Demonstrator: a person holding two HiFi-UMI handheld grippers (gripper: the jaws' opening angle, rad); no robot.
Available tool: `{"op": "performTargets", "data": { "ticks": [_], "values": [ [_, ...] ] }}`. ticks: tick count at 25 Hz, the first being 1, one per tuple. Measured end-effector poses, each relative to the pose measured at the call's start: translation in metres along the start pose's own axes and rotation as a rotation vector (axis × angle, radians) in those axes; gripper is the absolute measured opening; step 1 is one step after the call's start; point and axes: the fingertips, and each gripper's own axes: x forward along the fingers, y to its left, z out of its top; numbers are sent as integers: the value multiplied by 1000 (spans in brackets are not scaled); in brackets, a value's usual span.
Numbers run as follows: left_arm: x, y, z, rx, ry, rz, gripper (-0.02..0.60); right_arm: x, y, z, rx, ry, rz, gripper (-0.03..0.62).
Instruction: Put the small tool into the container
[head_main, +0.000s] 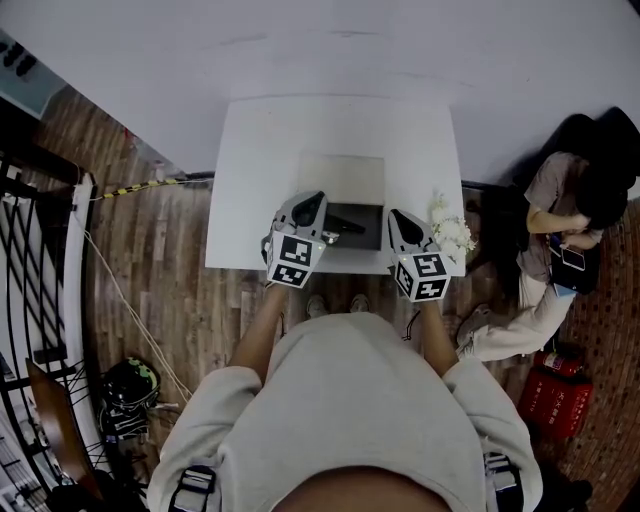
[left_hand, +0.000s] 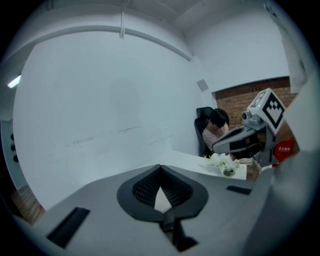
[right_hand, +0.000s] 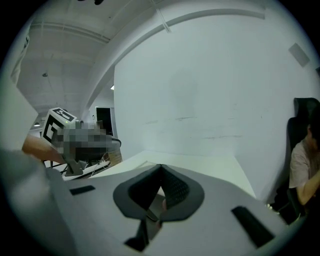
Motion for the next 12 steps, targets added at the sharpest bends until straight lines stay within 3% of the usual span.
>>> {"op": "performTargets", "data": {
  "ticks": [12],
  "values": [
    [1, 29, 32, -214, -119, -56, 8, 11, -13, 56, -31, -101, -39, -2]
  ]
}}
